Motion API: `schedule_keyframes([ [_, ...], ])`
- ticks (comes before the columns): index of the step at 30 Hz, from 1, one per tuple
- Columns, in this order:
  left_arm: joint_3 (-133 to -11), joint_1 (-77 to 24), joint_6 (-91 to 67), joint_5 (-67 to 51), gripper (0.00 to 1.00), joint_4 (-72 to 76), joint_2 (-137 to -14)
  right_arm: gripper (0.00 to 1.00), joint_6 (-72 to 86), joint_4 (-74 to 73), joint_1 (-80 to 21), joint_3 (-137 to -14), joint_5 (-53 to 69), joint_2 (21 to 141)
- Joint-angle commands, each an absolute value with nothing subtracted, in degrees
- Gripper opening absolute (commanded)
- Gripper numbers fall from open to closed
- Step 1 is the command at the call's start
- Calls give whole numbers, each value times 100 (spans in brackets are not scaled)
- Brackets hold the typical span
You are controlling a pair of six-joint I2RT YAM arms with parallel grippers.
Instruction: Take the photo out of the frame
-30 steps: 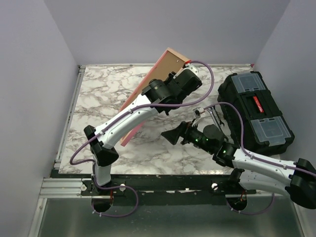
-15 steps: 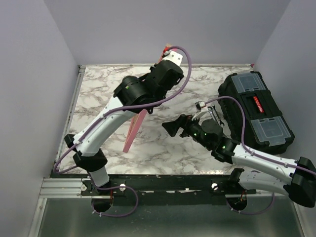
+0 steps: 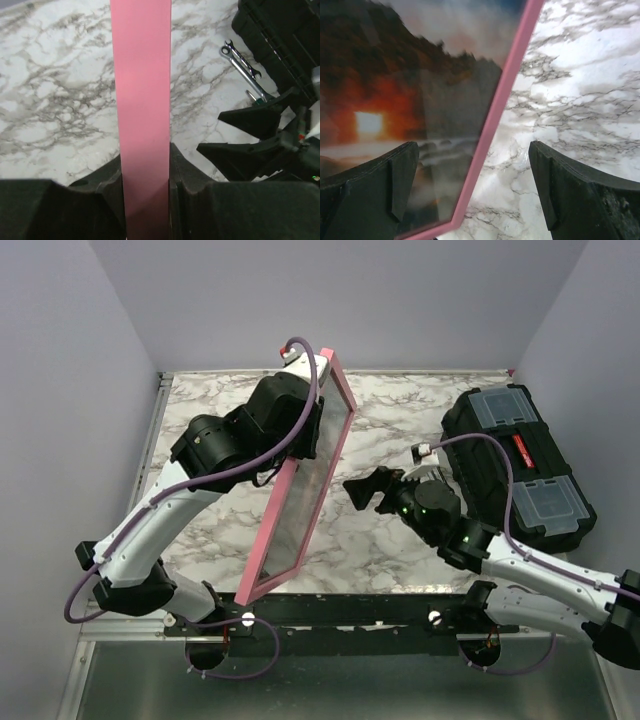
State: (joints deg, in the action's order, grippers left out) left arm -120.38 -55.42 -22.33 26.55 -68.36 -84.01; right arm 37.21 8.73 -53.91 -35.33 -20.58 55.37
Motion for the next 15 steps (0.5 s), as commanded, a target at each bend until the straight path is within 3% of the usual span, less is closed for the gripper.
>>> schedule_keyframes([
  [1,-10979,-4872,-2817,1511,0,-5325,-7937,100,3527,251,-5405,-3859,-2796,5060],
  [15,-9314,-2295,-2672,-1003,0,-4268,-8254,100,3376,-378,-5405,-3943,-3274,4638],
])
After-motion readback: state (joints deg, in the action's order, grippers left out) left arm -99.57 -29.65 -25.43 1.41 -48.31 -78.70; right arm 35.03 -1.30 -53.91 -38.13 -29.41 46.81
